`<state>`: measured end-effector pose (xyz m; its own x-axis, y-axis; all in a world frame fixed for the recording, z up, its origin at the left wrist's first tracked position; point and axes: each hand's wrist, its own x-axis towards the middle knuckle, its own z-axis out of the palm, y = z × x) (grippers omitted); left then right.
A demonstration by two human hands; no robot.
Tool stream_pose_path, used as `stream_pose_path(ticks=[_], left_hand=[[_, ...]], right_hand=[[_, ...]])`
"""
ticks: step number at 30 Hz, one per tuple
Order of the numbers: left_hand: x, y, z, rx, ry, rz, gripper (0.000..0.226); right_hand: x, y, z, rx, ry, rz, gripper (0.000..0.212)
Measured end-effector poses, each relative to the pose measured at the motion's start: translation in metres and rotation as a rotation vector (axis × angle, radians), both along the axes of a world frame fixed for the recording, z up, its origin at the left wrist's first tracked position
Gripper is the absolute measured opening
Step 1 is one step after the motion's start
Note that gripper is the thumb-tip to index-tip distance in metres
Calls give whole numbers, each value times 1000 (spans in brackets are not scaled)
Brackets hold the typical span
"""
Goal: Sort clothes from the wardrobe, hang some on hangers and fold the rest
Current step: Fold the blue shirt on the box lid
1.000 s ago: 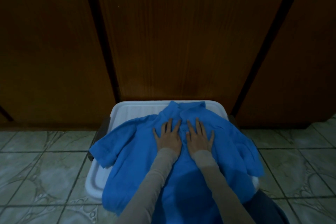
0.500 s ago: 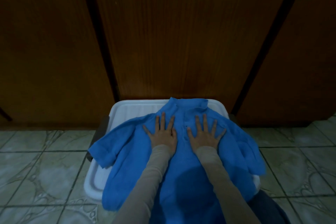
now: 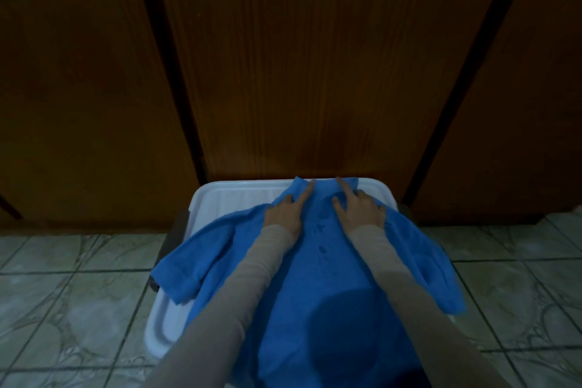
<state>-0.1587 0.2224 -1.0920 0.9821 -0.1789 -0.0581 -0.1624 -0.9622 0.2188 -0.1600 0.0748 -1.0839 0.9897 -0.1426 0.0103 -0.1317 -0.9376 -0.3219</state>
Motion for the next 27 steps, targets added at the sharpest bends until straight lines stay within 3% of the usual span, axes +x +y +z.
stream_pose_path(ticks=[2,4,7,10,12,14,16,18,20,23,25,27], left_hand=[[11,-4,7,116,27,-54,72],[17,-7,12,232,56,-74,64],[16,-10,17,246,21,-41,46],[1,-12,20,-17,-108,108,39],[-12,-10,15,-238,-105,247,43],[-21,-5,8,-486,-80,399,32],[-25,3,2,-721,-65,549,23],[-28,8,-1,-866,-21,642,32],[-31,9,-3,-1008,35,704,37],[-36,10,-10,-1282,71,750,36],[-38,11,-12,-1369,114,745,33],[-38,14,-11,-1441,168,721,22]], right_hand=[[3,-2,2,-23,31,16,42],[-1,-5,1,41,-57,-35,38],[-14,-10,1,203,-175,-128,39],[-22,-14,0,370,-164,-232,25],[-24,-15,-3,448,-171,-290,29],[-27,-14,-3,527,-178,-365,23],[-32,-10,-3,697,-170,-440,31],[-36,-9,-2,869,-115,-496,45],[-40,-10,-4,866,-53,-483,50],[-43,-11,-8,802,35,-444,34],[-45,-10,-8,929,56,-477,32],[-45,-8,-8,1223,91,-544,37]])
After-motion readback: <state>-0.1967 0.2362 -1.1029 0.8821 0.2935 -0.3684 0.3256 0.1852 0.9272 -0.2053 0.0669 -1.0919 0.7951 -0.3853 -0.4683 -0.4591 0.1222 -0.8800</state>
